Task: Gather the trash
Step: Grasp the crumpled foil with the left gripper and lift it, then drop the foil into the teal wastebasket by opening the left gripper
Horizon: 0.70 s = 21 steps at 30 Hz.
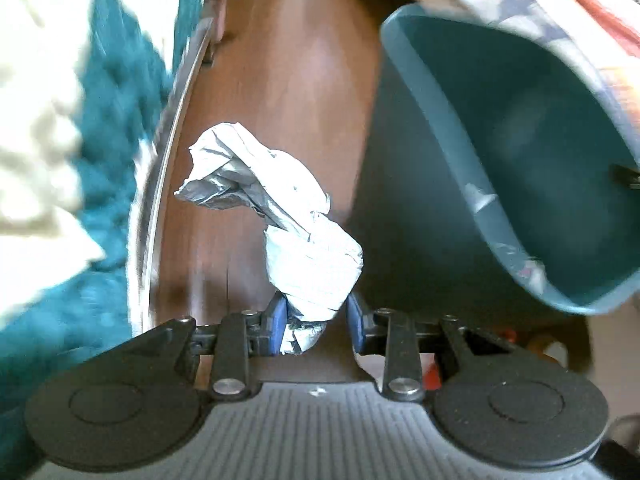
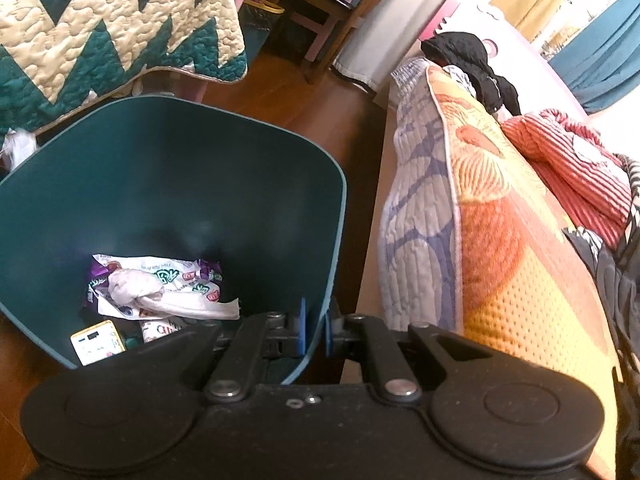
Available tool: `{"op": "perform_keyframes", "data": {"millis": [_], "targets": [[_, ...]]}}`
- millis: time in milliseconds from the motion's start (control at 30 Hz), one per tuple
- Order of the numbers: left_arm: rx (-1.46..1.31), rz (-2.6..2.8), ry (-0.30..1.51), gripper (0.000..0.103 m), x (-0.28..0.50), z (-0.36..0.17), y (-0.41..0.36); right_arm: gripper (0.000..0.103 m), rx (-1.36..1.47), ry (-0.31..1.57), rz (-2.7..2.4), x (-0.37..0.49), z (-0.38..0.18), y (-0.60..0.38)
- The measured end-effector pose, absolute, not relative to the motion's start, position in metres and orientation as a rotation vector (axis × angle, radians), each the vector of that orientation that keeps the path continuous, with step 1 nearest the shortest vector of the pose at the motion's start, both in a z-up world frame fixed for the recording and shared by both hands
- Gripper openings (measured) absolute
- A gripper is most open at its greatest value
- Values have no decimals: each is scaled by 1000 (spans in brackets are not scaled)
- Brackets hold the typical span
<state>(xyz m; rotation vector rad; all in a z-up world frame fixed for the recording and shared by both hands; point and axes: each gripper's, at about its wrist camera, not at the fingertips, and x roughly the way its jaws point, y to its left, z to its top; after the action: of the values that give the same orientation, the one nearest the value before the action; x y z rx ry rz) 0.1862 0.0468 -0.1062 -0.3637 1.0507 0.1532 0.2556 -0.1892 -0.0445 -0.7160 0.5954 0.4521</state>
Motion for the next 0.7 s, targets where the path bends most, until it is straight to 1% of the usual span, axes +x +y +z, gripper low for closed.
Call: {"op": "perform_keyframes", "data": {"millis": [167,333,500,700], "targets": [[-362,92,949,31,154,-39,39,9,-744,564,471,247,-42,-179],[-368,-9,879,31,139,-2,20,8,-778,521,504,241,-37,-162],[-341,-112,878,31,147,2,-3,7,-815,477,559,233,-32,-147],[-369,-149,932,31,178,-27,-7,6,-850,447,598,223,-30,-132]]}}
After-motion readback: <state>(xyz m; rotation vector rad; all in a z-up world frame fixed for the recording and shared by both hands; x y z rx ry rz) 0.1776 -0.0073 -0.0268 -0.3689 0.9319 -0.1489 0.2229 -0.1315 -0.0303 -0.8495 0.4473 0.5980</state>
